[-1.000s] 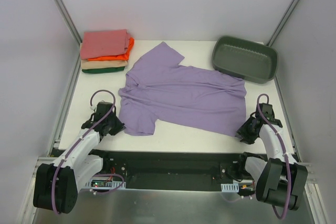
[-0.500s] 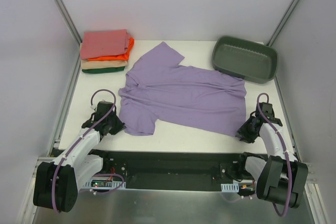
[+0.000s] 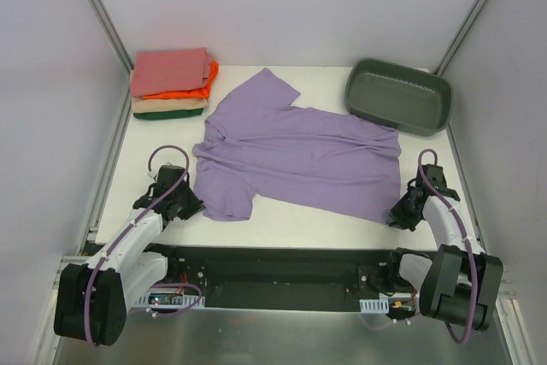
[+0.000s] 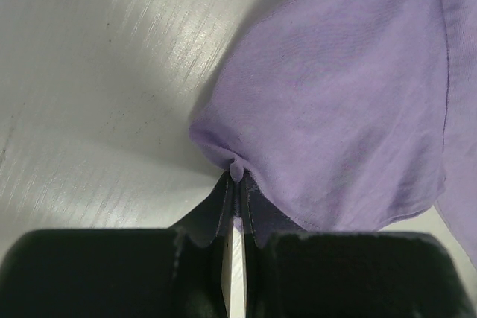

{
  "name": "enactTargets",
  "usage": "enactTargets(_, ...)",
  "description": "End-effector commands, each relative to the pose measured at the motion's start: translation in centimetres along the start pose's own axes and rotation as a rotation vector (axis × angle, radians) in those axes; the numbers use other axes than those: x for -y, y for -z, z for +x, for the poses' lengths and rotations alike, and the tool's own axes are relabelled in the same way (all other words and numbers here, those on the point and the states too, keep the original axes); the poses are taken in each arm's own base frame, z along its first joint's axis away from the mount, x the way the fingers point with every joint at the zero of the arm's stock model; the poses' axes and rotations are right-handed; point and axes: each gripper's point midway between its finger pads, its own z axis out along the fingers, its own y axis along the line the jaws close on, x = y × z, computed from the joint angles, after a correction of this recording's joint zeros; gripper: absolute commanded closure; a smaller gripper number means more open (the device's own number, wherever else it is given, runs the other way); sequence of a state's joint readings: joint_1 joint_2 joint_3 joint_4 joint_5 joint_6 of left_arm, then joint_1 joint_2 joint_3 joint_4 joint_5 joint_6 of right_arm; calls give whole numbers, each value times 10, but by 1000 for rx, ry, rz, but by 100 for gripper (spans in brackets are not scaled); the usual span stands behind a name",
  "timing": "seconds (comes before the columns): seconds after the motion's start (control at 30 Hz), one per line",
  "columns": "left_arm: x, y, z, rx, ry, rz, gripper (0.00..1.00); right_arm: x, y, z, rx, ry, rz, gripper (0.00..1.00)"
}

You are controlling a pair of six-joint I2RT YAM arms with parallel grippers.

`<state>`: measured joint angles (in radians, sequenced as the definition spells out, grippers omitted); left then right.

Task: Fold and stack the t-shirts
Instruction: Grap the side of the flattened tshirt closest away from the robot with both arms, then fold the flattened tshirt in 1/3 of the way

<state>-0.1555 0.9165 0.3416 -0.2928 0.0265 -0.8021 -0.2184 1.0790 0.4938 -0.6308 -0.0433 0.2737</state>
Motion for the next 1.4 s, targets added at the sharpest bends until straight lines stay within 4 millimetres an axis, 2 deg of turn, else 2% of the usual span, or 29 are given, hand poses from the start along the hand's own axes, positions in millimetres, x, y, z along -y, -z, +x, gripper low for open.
enactTargets(0.0,-12,0,7,-34,-26,-48,100,-7,-19,-14,68,19,-44,92)
enactTargets(0.07,-12,0,7,-32,-28,-46,100,-7,-20,-14,73,30,-53,99)
enactTargets(0.23,-12,4,4,-13,-30,-45,100,-15,-8,-19,120,55,-107,99)
enactTargets(0.37,-3,17,2,2,-17,2,100,-26,13,-19,147,54,-175,99)
enactTargets(0.63,10,54,3,45,54,112,100,-23,43,-2,193,47,-233,99)
enactTargets(0.83,14,90,-3,129,104,181,100,-29,72,-3,272,-11,-307,99)
enactTargets(1.07,16,122,2,138,139,230,100,-20,116,2,399,0,-337,99)
enactTargets(1.2,16,146,3,164,143,262,100,-14,127,14,410,11,-344,99)
enactTargets(1.37,7,172,0,250,164,295,100,-3,143,26,450,5,-346,99)
